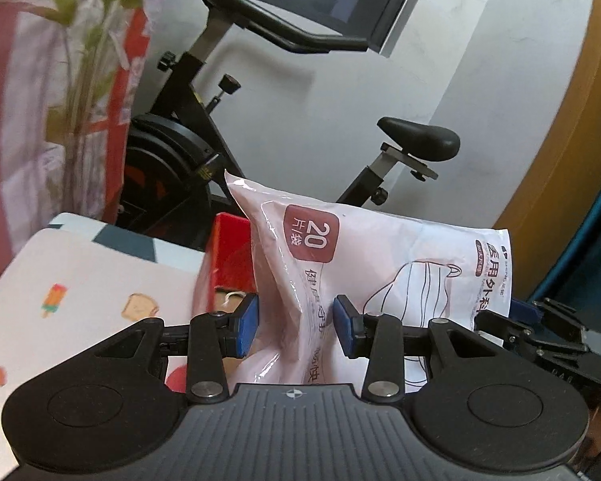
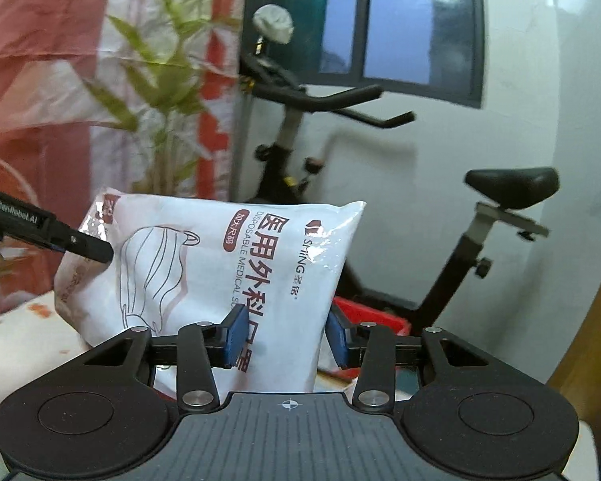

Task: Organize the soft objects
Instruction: 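Lift the mask package with both grippers and carry it over the box, then lower the mask package into the box and open both grippers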

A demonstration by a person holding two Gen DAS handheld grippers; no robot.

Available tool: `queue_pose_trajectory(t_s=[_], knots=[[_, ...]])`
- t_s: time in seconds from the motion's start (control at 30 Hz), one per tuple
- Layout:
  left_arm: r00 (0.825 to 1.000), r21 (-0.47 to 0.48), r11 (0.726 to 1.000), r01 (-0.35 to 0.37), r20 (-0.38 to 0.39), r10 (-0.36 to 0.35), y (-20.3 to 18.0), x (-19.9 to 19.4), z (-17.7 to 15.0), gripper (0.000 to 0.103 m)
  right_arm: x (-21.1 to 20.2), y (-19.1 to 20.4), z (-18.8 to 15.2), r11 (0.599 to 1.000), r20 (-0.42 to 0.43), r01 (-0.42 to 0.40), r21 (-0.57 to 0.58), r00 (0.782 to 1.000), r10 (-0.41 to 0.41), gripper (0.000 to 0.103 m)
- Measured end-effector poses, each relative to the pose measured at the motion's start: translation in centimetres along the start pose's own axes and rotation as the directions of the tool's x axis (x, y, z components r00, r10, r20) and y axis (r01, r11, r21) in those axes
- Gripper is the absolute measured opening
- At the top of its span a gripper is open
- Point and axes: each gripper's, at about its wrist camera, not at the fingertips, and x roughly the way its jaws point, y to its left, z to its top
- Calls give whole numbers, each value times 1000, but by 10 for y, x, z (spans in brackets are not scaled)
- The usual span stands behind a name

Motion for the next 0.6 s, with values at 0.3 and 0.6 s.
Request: queue_pose_trajectory(t_s=[0.3, 0.6], knots=[[996, 36, 999, -33, -79, 36, -6, 61, 2, 42, 32, -15, -44, 999, -43, 48, 3, 998, -48, 35], [985, 32, 998, -60, -158, 64, 5, 68, -7, 42, 38, -20, -61, 997, -126, 17, 72, 992, -8, 36]])
